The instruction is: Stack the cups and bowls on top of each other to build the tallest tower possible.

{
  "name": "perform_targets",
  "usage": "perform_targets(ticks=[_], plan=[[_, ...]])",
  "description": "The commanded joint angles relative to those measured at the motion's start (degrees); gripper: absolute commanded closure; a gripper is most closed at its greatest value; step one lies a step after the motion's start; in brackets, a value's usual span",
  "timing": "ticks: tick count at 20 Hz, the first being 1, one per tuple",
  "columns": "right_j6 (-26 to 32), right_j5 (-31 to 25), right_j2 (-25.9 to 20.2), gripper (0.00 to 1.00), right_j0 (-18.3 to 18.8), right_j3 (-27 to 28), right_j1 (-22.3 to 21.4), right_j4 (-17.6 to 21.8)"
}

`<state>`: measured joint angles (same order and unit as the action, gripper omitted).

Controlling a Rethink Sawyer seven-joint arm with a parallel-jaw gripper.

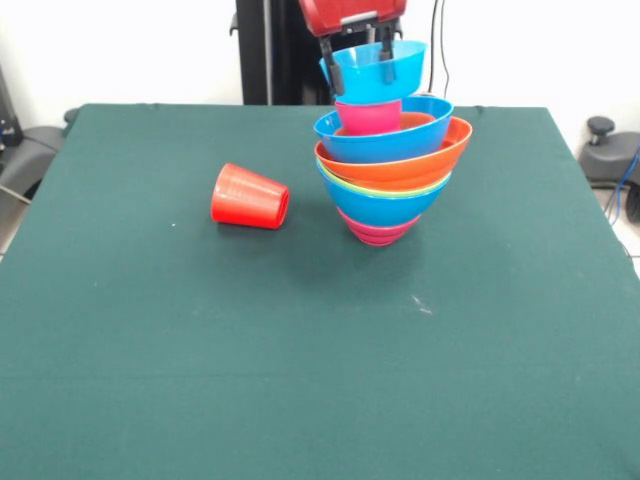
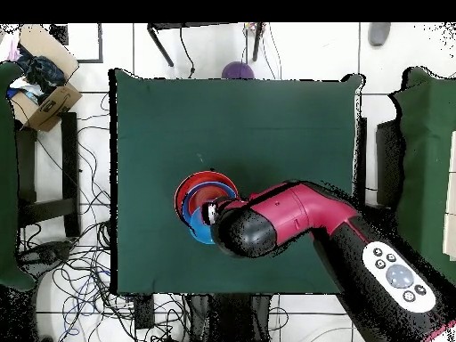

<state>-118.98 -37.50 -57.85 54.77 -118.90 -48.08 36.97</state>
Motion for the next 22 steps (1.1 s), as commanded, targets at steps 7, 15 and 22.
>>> perform_targets(ticks=[7, 15, 22], plan=[[10.66, -5.45, 1.16, 0.0, 0.09, 1.02, -0.06, 1.19], [10.14, -6.08, 0.34, 0.0, -0.26, 0.46, -1.77, -0.71], [9.57, -5.77, 1.05, 0.0, -1.36, 1.15, -1.12, -0.2]])
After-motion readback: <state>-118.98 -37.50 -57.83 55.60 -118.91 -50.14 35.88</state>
